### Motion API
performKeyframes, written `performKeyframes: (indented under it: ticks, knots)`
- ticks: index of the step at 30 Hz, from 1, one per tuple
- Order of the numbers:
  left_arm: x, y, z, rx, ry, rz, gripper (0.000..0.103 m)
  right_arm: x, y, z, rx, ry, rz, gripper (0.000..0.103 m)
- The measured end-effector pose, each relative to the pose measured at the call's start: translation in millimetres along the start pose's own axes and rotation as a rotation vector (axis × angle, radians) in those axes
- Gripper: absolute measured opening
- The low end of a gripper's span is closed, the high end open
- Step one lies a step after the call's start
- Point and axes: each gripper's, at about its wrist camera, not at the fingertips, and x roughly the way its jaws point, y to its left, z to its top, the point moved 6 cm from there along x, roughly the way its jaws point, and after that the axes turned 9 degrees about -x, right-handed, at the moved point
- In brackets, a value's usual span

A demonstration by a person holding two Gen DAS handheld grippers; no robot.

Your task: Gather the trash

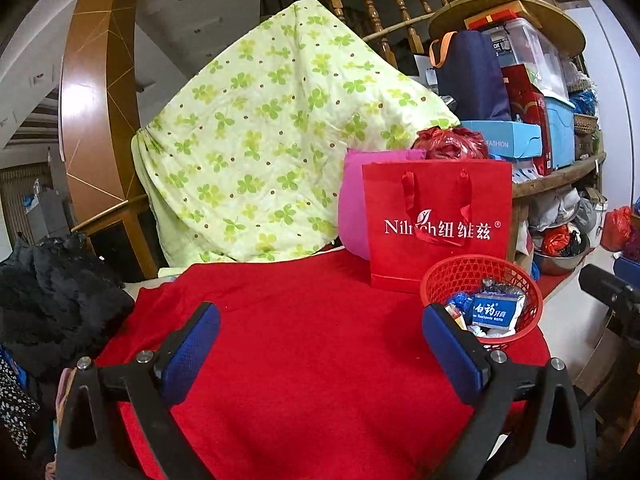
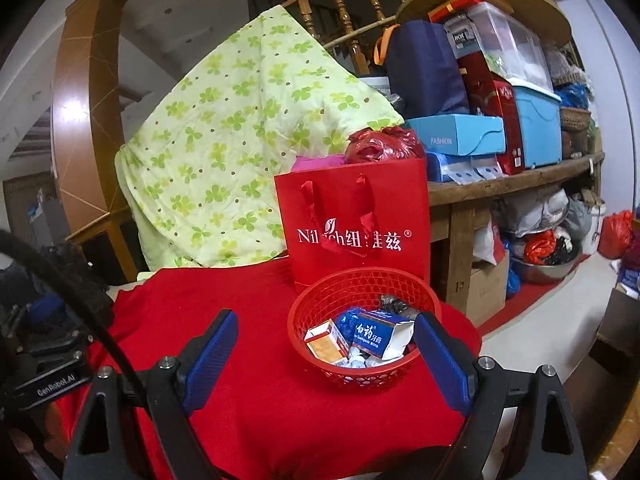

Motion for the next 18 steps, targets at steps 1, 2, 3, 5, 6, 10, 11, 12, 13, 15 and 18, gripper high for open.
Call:
performKeyframes:
  ticks: [1,2,3,5,6,10,11,12,13,15,18]
  knots:
    - [-1,0,1,0.0,-0.002,0.001,0.101,-1,1,0,0.0,0.003,0.003,0.091]
    - [-3,0,2,-0.001,-0.005,0.002,0.101,-2,2,1,0.002,0.006,0.007,0.091]
    - [-4,1,3,-0.003,-0.007,0.003,0.101,-3,3,1,0.002,0.006,0.009,0.091]
    - [-7,1,5,-0.009,-0.01,-0.001,0.101,-5,4,1,0.0,0.008,0.001,0.091]
    - [-9,1,6,-0.01,-0.01,-0.001,0.101,-6,4,1,-0.003,0.008,-0.005,0.091]
    - [-13,2,6,-0.011,-0.007,-0.003,0.101,-14,5,2,-0.008,0.002,-0.014,0.091]
    - [-14,2,6,-0.011,-0.007,-0.003,0.101,-17,6,3,-0.013,0.0,-0.022,0.091]
    - [-14,2,6,-0.011,-0.006,-0.003,0.101,-18,6,3,-0.017,0.0,-0.029,0.091]
    - [-14,2,6,-0.011,-0.006,-0.002,0.101,-20,7,3,-0.022,-0.001,-0.032,0.091]
    - [-17,2,6,-0.013,-0.005,0.003,0.101,-23,9,4,-0.029,-0.003,-0.031,0.091]
    - [-20,4,5,-0.018,-0.003,0.004,0.101,-26,12,5,-0.044,-0.005,-0.032,0.091]
